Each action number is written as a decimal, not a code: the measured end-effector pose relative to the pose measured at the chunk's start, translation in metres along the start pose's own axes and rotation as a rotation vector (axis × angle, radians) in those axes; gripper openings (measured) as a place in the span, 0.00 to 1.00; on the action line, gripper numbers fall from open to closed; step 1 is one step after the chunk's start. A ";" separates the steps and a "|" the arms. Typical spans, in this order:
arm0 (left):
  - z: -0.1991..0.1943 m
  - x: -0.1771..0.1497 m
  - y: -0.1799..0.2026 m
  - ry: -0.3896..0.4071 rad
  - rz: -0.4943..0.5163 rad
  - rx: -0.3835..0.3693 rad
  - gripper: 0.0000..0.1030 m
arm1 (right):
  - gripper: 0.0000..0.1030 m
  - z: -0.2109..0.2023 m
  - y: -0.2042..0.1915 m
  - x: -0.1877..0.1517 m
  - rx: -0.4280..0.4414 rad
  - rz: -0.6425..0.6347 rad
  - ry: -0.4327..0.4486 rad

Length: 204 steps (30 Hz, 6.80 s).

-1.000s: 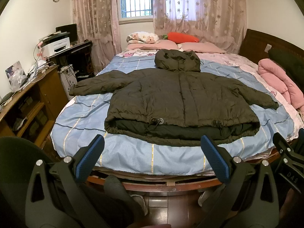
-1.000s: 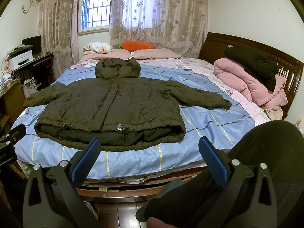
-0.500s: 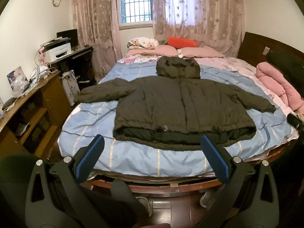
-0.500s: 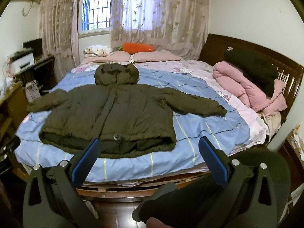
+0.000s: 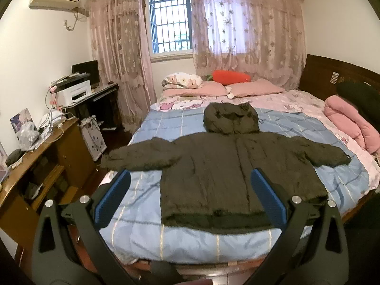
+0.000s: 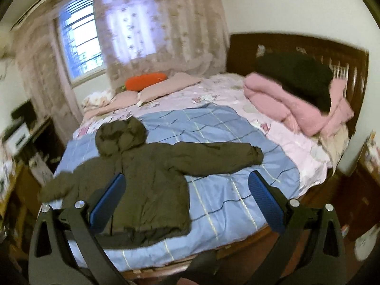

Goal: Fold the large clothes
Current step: 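Reach the right gripper to the jacket sleeve cuff and grasp it, then lift the grasped sleeve up off the bed with the right gripper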

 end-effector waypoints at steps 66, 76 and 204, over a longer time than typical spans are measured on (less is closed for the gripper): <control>0.125 -0.018 0.026 -0.271 -0.011 0.006 0.98 | 0.98 0.404 0.316 0.003 0.109 0.822 -0.046; 0.128 -0.022 0.028 -0.275 0.001 0.002 0.98 | 0.98 0.413 0.310 0.007 -0.005 0.713 -0.047; 0.075 -0.027 -0.046 -0.192 -0.200 -0.106 0.98 | 0.04 0.347 -0.161 0.177 0.032 -0.299 0.042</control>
Point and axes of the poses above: each gripper's, at about its wrist camera, not at the fingertips, and z roughly the way its jaws point, y to its right, x to its top, the point moved 6 cm from there along z, roughly the way its jaws point, and after that the axes turned 10 degrees about x, right-handed, at the moved point
